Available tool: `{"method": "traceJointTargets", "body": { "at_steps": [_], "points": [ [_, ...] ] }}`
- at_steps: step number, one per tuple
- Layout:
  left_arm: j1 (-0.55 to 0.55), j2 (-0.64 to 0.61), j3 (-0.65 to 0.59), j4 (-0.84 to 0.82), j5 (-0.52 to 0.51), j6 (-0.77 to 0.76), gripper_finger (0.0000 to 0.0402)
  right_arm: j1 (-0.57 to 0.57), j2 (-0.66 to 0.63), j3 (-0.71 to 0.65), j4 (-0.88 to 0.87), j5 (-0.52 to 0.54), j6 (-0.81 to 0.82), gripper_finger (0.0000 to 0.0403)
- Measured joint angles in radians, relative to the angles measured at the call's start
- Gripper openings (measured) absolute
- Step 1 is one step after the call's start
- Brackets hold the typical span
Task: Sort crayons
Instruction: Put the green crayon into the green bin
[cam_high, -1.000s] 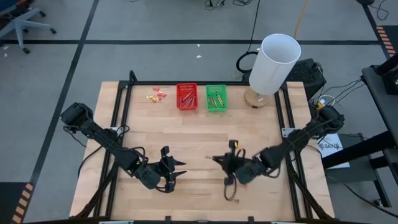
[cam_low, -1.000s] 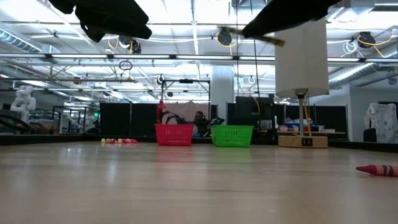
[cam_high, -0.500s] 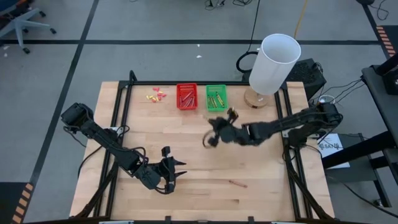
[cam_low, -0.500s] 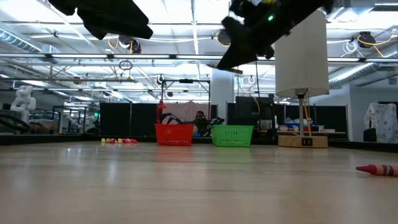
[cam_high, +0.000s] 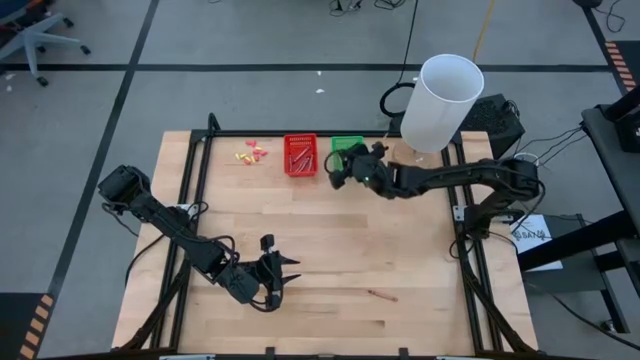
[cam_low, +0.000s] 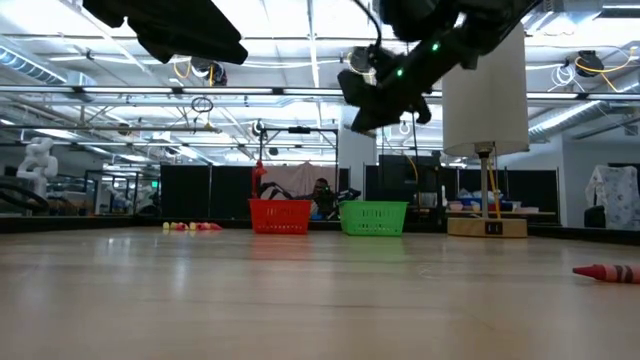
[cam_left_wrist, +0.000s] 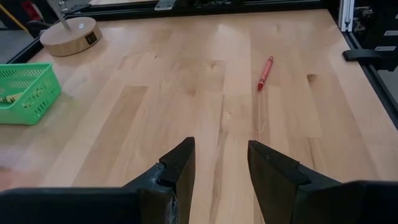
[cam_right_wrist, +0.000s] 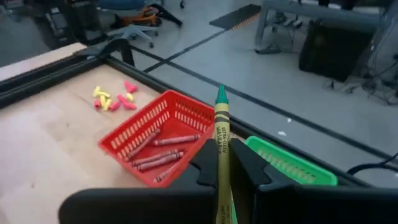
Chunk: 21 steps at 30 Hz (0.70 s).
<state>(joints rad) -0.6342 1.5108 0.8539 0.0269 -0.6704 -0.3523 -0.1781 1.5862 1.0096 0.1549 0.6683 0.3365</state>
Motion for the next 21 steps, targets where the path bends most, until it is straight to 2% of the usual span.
{"method": "traceJointTargets", "body": {
  "at_steps": [9,21],
  "points": [
    [0.0,0.0,0.0,0.001,0.0,-0.006,0.0145,-0.075,0.14,0.0,0.002,-0.018,0.111,0.0002],
    [-0.001,0.0,0.0,0.021,0.009,-0.028,0.0145,-0.126,0.237,-0.001,0.012,-0.014,0.213,0.0002]
  ]
}}
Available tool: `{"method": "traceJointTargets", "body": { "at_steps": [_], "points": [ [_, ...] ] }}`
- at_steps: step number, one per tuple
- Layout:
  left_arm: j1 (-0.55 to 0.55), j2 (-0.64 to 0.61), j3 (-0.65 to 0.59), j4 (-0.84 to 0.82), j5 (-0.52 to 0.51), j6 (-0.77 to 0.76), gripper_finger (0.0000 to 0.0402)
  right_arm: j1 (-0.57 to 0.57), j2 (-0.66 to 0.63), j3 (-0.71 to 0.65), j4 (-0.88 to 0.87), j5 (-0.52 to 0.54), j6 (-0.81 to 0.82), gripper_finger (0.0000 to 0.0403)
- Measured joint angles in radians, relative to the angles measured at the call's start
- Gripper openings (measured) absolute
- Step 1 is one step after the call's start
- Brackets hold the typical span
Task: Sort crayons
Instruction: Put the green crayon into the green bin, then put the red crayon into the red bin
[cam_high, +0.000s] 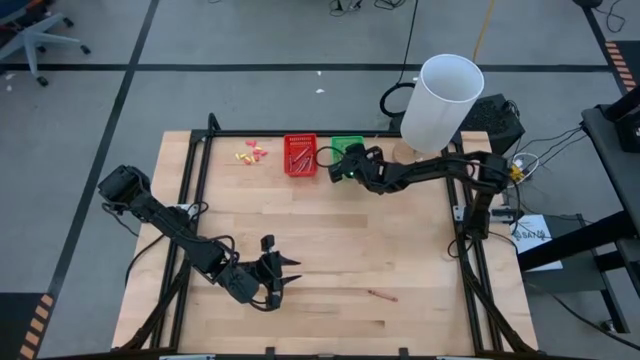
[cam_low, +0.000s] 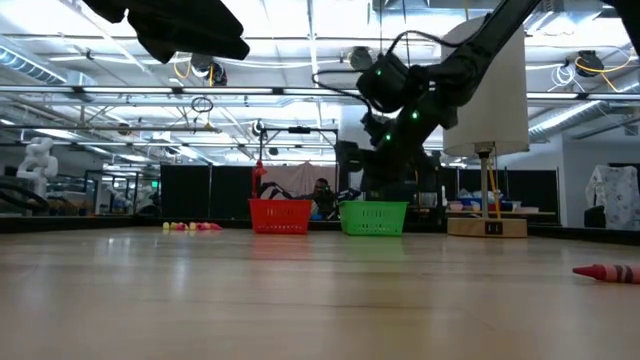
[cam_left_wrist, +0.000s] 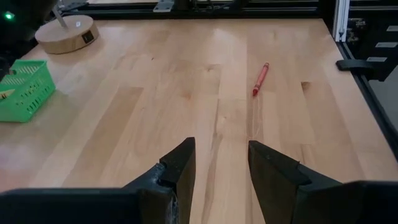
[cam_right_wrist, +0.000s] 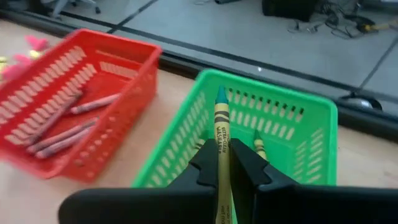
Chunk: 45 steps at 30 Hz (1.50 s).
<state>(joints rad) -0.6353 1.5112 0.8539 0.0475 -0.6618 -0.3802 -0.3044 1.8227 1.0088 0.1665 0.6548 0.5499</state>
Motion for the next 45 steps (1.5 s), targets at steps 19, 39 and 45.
{"method": "traceJointTargets", "body": {
  "at_steps": [19,39,45],
  "points": [
    [-0.015,0.0,0.0,-0.001,0.003,-0.007,0.0145,-0.023,0.03,0.0,-0.036,-0.002,0.049,0.0089],
    [-0.015,0.0,0.0,-0.002,0.003,-0.007,0.0145,0.449,-0.386,-0.001,-0.582,-0.059,-0.135,0.0166],
    [-0.015,0.0,0.0,0.001,0.003,-0.007,0.0145,0.647,-0.432,-0.001,-0.701,-0.127,-0.01,0.0166]
  ]
}}
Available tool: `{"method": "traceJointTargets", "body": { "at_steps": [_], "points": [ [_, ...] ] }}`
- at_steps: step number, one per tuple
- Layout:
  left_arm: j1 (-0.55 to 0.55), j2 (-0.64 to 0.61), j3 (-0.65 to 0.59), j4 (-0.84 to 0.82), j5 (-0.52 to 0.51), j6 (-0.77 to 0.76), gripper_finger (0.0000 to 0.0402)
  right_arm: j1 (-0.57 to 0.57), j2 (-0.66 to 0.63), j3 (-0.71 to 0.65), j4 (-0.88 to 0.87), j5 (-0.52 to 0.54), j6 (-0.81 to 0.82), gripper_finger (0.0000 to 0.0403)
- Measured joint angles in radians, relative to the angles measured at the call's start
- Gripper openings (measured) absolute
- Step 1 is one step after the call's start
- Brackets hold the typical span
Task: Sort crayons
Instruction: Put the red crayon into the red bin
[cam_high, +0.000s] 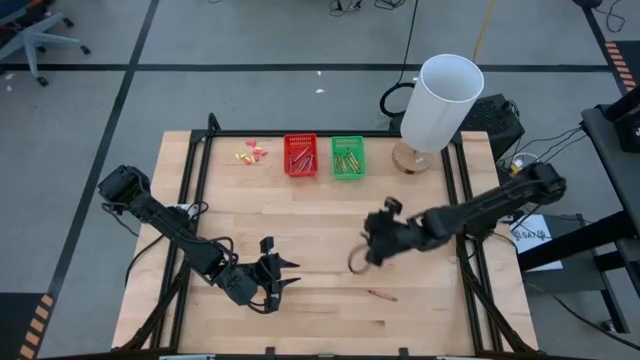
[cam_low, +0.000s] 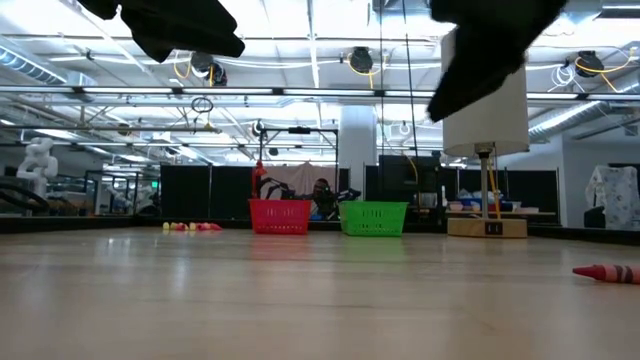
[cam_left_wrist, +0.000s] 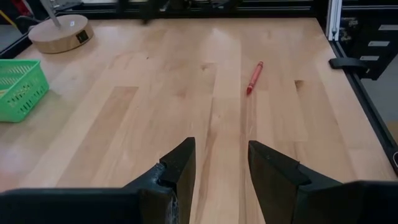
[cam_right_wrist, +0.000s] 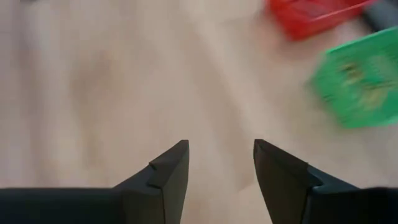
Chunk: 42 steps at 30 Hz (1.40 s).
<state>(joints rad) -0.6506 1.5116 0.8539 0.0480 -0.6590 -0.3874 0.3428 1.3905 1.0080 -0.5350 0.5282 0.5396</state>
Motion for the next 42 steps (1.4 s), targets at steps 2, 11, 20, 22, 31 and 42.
{"method": "traceJointTargets", "body": {
  "at_steps": [2,11,20,22,31,42],
  "points": [
    [0.0,0.0,0.0,0.008,0.0,0.0,0.0145,0.054,-0.01,0.0,-0.019,-0.062,0.051,0.0166],
    [0.0,0.0,0.0,0.051,0.0,0.001,0.0145,0.265,-0.005,0.0,-0.096,-0.193,0.243,0.0166],
    [0.001,0.0,0.0,0.048,0.0,0.005,0.0145,0.453,0.04,0.0,-0.043,-0.192,0.384,0.0166],
    [0.001,0.0,0.0,0.048,0.0,0.005,0.0145,0.48,0.077,0.0,-0.035,-0.194,0.407,0.0166],
    [0.001,0.0,0.0,0.048,0.0,0.003,0.0145,0.53,0.23,0.0,-0.033,-0.223,0.515,0.0166],
    [0.001,0.0,0.0,0.05,0.0,0.001,0.0145,0.53,0.363,0.0,-0.037,-0.216,0.524,0.0166]
  ]
}}
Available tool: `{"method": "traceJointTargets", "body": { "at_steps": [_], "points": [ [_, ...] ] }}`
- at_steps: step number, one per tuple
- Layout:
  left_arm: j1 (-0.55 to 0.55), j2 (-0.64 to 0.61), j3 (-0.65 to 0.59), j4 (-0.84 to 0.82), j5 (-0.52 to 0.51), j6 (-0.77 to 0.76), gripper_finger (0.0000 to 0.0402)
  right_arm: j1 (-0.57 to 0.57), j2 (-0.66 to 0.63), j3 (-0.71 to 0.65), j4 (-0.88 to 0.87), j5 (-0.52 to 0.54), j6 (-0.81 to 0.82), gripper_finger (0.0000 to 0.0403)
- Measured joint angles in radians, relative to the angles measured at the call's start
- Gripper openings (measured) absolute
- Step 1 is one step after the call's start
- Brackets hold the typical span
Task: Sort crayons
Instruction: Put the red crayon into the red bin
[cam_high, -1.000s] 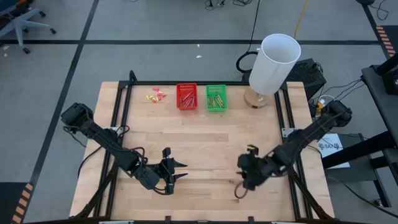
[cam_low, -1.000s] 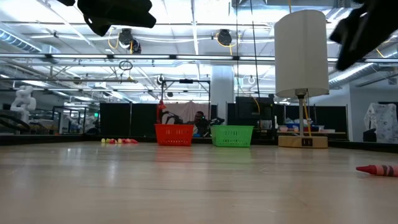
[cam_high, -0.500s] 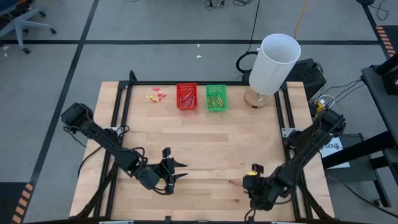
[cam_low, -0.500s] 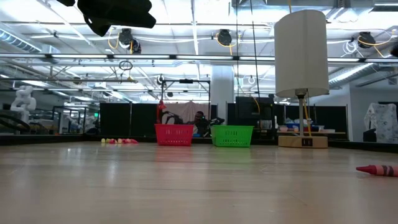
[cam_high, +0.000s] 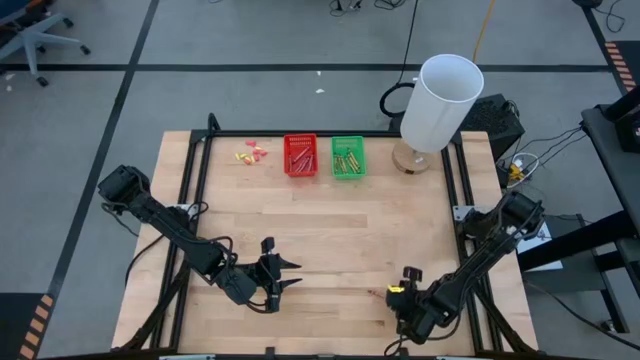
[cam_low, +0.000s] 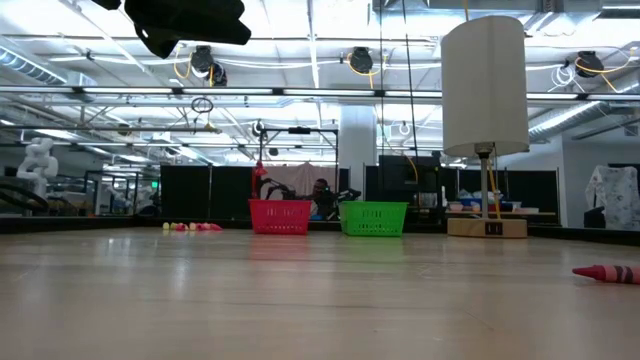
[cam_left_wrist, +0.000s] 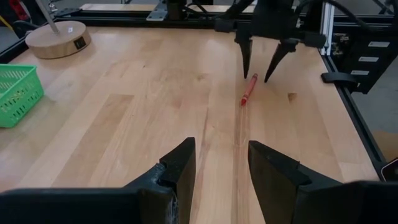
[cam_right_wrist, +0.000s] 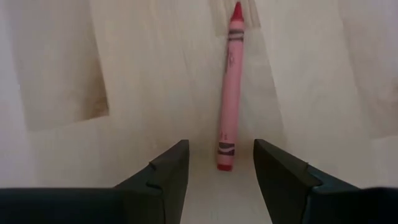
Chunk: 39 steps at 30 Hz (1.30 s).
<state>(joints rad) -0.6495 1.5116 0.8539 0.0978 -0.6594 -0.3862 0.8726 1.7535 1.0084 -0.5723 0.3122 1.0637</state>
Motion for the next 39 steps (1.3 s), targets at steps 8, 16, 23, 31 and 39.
{"method": "traceJointTargets", "body": {
  "at_steps": [8,16,23,31,39],
  "points": [
    [0.001,0.0,0.0,-0.001,0.0,0.0,0.0145,-0.013,0.022,0.003,0.006,-0.024,0.0,0.0128],
    [0.001,0.0,0.0,0.0,0.0,0.0,0.0145,-0.024,0.024,0.003,0.005,-0.022,-0.002,0.0046],
    [0.001,0.0,0.0,0.0,0.0,0.0,0.0145,-0.024,0.023,0.002,0.008,-0.022,-0.022,0.0007],
    [0.001,0.0,0.0,0.0,0.0,0.0,0.0145,-0.024,0.012,-0.002,0.033,-0.024,-0.036,0.0004],
    [0.004,0.0,0.0,-0.001,0.0,0.007,0.0145,-0.025,-0.047,-0.003,0.121,0.057,-0.114,0.0003]
  ]
}}
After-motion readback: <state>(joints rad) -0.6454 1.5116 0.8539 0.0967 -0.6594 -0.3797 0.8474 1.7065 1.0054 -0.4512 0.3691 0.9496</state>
